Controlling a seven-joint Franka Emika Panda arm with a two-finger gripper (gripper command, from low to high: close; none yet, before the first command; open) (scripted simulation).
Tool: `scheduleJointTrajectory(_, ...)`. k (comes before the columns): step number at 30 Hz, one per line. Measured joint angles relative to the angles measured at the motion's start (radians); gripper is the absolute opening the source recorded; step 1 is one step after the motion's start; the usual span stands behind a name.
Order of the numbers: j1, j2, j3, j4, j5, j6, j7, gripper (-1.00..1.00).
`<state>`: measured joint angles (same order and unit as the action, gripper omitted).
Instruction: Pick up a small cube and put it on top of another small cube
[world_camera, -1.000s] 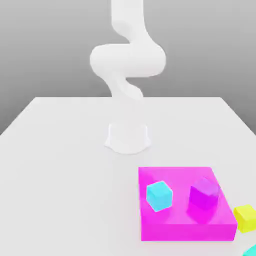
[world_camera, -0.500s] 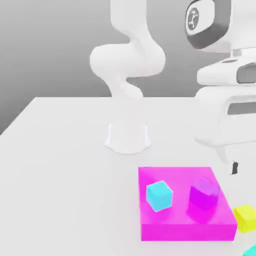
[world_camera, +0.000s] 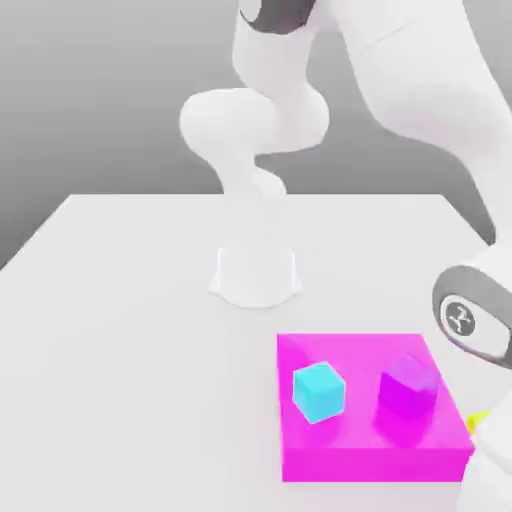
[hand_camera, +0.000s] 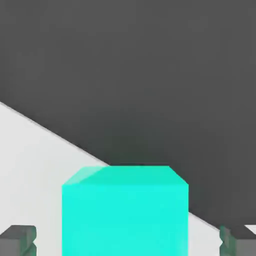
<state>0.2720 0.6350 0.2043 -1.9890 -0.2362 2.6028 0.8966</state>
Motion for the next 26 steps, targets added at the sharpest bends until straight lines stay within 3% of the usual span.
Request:
scheduleJointTrajectory(5, 0.002, 0.006, -0.002, 0.001, 0.001, 0.004, -0.001, -1.0)
scheduleJointTrajectory(9, -0.019, -0.114, 0.032, -0.035, 0.04, -0.079, -0.03, -1.0)
scheduleJointTrajectory(18, -0.012, -0.405, 0.157, -0.348, 0.105, -0.053, -0.145, -1.0)
scheduleJointTrajectory(23, 0.035, -0.31, 0.113, -0.384, 0.015, 0.071, -0.09, -1.0)
scheduleJointTrajectory(24, 0.044, -0.29, 0.101, -0.384, 0.001, 0.09, -0.08, 1.0)
scheduleJointTrajectory(26, 0.044, -0.29, 0.101, -0.384, 0.001, 0.09, -0.08, 1.0)
